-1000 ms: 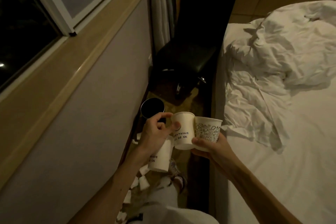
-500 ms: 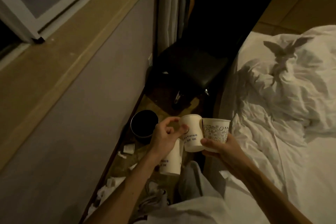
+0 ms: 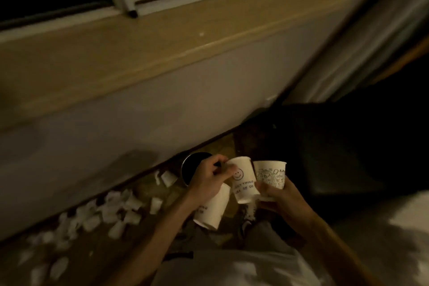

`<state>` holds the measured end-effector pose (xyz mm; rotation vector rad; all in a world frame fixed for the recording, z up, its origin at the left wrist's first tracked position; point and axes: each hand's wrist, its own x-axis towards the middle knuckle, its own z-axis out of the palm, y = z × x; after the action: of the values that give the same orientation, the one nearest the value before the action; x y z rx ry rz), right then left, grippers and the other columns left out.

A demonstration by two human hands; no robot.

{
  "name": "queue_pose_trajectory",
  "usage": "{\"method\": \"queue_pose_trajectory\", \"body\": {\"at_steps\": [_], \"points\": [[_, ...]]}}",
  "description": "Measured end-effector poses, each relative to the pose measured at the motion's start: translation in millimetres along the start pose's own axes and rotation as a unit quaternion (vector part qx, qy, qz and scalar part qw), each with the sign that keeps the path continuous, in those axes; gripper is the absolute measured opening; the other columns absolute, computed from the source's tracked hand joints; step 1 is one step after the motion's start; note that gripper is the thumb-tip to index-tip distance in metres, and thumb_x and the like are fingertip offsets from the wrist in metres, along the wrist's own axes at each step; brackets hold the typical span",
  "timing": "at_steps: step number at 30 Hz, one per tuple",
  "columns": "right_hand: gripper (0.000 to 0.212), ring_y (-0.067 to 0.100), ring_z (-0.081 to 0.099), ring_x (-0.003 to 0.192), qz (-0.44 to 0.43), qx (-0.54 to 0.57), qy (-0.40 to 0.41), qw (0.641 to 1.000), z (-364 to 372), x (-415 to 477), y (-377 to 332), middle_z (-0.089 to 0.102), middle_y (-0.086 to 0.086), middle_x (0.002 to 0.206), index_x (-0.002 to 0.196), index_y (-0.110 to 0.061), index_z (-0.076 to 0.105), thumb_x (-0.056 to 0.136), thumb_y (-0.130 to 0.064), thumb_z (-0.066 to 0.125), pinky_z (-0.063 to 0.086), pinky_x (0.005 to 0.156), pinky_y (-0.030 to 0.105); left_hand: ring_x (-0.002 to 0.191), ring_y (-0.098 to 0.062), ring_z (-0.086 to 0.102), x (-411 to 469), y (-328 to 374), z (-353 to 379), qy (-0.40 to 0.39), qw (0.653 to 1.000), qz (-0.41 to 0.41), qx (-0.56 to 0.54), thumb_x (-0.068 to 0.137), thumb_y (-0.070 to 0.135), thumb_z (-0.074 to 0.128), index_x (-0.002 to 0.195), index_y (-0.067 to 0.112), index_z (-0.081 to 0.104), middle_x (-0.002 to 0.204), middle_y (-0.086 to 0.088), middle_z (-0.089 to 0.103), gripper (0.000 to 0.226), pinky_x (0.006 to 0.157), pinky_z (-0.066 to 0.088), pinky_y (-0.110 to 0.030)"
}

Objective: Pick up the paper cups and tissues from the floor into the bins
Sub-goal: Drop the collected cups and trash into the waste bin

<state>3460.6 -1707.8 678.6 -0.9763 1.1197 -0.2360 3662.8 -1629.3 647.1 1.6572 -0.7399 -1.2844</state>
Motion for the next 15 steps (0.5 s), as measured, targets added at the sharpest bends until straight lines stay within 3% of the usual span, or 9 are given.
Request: {"method": "queue_pose_trajectory", "body": {"at_steps": [2, 5, 8, 12, 15], "points": [[0.064, 0.030, 0.071, 0.096, 0.011, -0.035, -0.026, 0.999, -19.9, 24.4, -16.6, 0.073, 0.008, 0.108, 0.123, -0.020, 0.053, 0.067, -0.027, 0.082, 0.059, 0.079, 0.051, 0.092, -0.011, 0.065, 4.8, -7.2, 20.4, 0.057, 0.998, -0.020, -0.006, 0.092, 0.042, 0.063, 0.097, 0.025, 0.062, 0.100, 0.004, 0.067, 0.017, 0.070, 0.051, -0.022], [0.064, 0.033, 0.071, 0.096, 0.039, -0.094, -0.100, 0.990, -36.0, 45.7, -27.5, 0.072, 0.014, 0.110, 0.124, -0.014, 0.055, 0.067, -0.026, 0.082, 0.060, 0.074, 0.050, 0.081, -0.002, 0.067, -4.8, -20.1, 49.9, 0.145, 0.986, -0.054, -0.066, 0.092, 0.039, 0.064, 0.087, 0.029, 0.061, 0.084, 0.012, 0.069, 0.012, 0.062, 0.050, -0.014], [0.076, 0.033, 0.070, 0.101, 0.082, -0.141, -0.134, 0.977, -36.5, 80.5, -16.2, 0.070, 0.015, 0.113, 0.128, -0.010, 0.052, 0.061, -0.023, 0.084, 0.057, 0.083, 0.055, 0.072, -0.003, 0.069, -8.6, -45.4, 60.9, 0.225, 0.967, -0.065, -0.102, 0.093, 0.030, 0.065, 0.085, 0.027, 0.061, 0.076, 0.015, 0.071, 0.009, 0.058, 0.050, -0.014], [0.055, 0.018, 0.074, 0.079, 0.115, -0.175, -0.154, 0.966, -20.7, 120.9, 41.4, 0.077, -0.001, 0.089, 0.107, -0.020, 0.061, 0.058, -0.015, 0.084, 0.058, 0.056, 0.032, 0.067, -0.004, 0.069, -14.2, -115.6, 71.0, 0.311, 0.936, -0.081, -0.142, 0.094, 0.026, 0.065, 0.084, 0.021, 0.061, 0.072, 0.012, 0.071, 0.011, 0.057, 0.052, -0.016], [0.068, 0.020, 0.074, 0.085, 0.128, -0.204, -0.164, 0.957, -18.4, 146.9, 108.5, 0.076, 0.001, 0.095, 0.107, -0.021, 0.063, 0.045, -0.034, 0.088, 0.057, 0.059, 0.031, 0.068, -0.001, 0.068, -14.2, -187.7, 85.8, 0.351, 0.918, -0.089, -0.163, 0.093, 0.027, 0.065, 0.084, 0.017, 0.061, 0.073, 0.016, 0.071, 0.014, 0.057, 0.051, -0.014]]}}
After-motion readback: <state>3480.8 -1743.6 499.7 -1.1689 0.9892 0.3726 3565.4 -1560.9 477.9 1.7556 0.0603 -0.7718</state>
